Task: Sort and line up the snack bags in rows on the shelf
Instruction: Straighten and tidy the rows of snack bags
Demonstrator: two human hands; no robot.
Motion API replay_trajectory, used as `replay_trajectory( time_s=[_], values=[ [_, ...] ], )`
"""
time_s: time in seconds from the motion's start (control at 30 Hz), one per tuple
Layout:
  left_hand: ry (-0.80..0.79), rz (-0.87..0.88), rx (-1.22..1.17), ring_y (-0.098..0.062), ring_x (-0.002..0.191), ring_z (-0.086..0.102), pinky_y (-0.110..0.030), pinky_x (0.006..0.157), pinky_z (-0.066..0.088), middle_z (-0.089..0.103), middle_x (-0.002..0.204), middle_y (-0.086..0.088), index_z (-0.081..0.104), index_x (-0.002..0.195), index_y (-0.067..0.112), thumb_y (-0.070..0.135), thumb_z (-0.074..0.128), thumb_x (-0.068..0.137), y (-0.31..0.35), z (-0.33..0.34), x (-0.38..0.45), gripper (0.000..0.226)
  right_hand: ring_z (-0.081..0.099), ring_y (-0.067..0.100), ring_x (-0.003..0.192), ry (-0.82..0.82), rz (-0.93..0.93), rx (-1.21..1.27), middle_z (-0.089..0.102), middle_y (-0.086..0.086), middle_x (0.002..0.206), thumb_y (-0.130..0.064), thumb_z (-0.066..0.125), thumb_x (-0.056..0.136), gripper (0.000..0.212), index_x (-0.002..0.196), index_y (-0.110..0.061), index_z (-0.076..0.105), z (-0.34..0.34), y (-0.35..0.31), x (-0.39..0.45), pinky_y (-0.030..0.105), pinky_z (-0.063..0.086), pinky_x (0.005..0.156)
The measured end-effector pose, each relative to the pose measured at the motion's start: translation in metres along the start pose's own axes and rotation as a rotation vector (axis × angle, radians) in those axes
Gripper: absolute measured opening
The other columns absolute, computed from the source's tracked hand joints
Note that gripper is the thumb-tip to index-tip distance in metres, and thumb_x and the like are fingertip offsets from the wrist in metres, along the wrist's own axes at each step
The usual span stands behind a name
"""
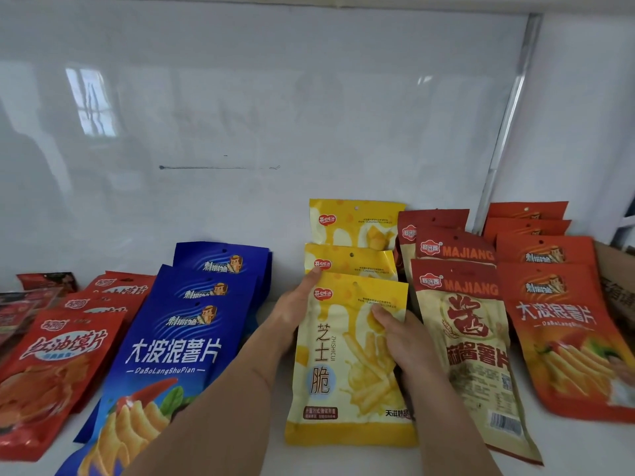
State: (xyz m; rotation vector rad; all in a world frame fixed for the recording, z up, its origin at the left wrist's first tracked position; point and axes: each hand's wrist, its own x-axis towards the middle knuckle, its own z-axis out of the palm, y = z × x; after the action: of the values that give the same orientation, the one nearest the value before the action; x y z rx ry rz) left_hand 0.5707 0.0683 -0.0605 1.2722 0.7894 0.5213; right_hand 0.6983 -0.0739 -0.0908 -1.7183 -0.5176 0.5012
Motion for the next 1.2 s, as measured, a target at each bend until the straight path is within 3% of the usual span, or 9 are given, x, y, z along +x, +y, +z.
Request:
replay_trajectory(
  time_s=[0.13,0.2,0.33,0.4,0.53,0.8,0.97,1.07,1.2],
  values=[
    [0.007,0.005,0.013,-0.026,0.084,0.078,-0.035,0.069,0.06,0.08,0.095,-0.007,0.074,0.114,0.014,0.066,0.06,0.087,-0.002,-0.002,-0.003,0.06,0.066,0.024,0.107,-0.016,0.003,0.036,0.07,-0.002,0.111,-0.051,0.064,0.092,0.04,0.118,-0.021,0.067,0.0,-0.002,-0.003,0.044,0.05,0.1],
    [0.005,0.006,0.015,-0.026,0.086,0.078,-0.035,0.07,0.06,0.08,0.096,-0.008,0.074,0.114,0.014,0.068,0.059,0.086,-0.003,-0.003,-0.006,0.063,0.066,0.02,0.099,-0.038,-0.006,0.067,0.07,-0.004,0.106,-0.046,0.064,0.094,0.032,0.115,-0.022,0.067,-0.001,-0.004,-0.005,0.037,0.051,0.092],
    [-0.013,0.024,0.028,-0.029,0.095,0.077,-0.044,0.092,0.058,0.079,0.102,-0.009,0.075,0.115,0.016,0.076,0.057,0.078,-0.005,-0.006,-0.012,0.073,0.06,0.006,0.081,-0.061,-0.031,0.103,0.066,-0.009,0.096,-0.041,0.063,0.096,0.021,0.108,-0.023,0.065,-0.002,-0.007,-0.011,0.027,0.046,0.069],
    [-0.023,0.039,0.049,-0.029,0.1,0.076,-0.049,0.103,0.052,0.079,0.106,-0.009,0.075,0.116,0.019,0.083,0.057,0.069,-0.007,-0.007,-0.015,0.082,0.058,0.005,0.079,-0.067,-0.038,0.101,0.065,-0.008,0.096,-0.041,0.063,0.095,0.023,0.11,-0.023,0.064,-0.003,-0.008,-0.013,0.024,0.042,0.064],
    [-0.019,0.041,0.071,-0.027,0.102,0.075,-0.049,0.105,0.049,0.079,0.106,-0.007,0.075,0.117,0.02,0.087,0.055,0.063,-0.008,-0.009,-0.023,0.088,0.059,0.005,0.08,-0.08,-0.038,0.127,0.067,-0.007,0.097,-0.038,0.065,0.095,0.023,0.11,-0.021,0.065,-0.006,-0.009,-0.019,0.02,0.041,0.061],
    [0.006,0.044,0.059,-0.029,0.105,0.074,-0.052,0.11,0.045,0.079,0.107,-0.007,0.074,0.115,0.023,0.086,0.056,0.062,-0.011,-0.01,-0.038,0.084,0.062,0.009,0.085,-0.099,-0.031,0.14,0.068,-0.007,0.099,-0.038,0.067,0.093,0.022,0.107,-0.021,0.067,-0.008,-0.008,-0.027,0.026,0.045,0.067],
    [0.047,0.002,0.086,-0.031,0.104,0.074,-0.054,0.11,0.044,0.08,0.103,-0.007,0.074,0.114,0.022,0.086,0.051,0.066,-0.01,-0.015,-0.043,0.084,0.066,0.018,0.094,-0.139,-0.03,0.136,0.07,-0.006,0.1,-0.04,0.069,0.091,0.014,0.096,-0.027,0.066,-0.009,-0.009,-0.029,0.041,0.052,0.093],
    [0.044,-0.008,0.101,-0.03,0.107,0.072,-0.054,0.111,0.043,0.079,0.104,-0.005,0.073,0.116,0.024,0.086,0.048,0.072,-0.011,-0.019,-0.046,0.08,0.065,0.015,0.09,-0.156,-0.033,0.134,0.068,-0.008,0.097,-0.041,0.069,0.091,0.012,0.091,-0.031,0.063,-0.01,-0.01,-0.029,0.038,0.05,0.088],
    [0.035,-0.022,0.153,-0.029,0.116,0.067,-0.054,0.116,0.036,0.079,0.108,-0.001,0.074,0.116,0.028,0.091,0.044,0.064,-0.01,-0.023,-0.048,0.086,0.066,0.02,0.097,-0.185,-0.019,0.108,0.069,-0.006,0.1,-0.041,0.068,0.091,0.015,0.098,-0.028,0.066,-0.01,-0.009,-0.029,0.039,0.05,0.092]
  ],
)
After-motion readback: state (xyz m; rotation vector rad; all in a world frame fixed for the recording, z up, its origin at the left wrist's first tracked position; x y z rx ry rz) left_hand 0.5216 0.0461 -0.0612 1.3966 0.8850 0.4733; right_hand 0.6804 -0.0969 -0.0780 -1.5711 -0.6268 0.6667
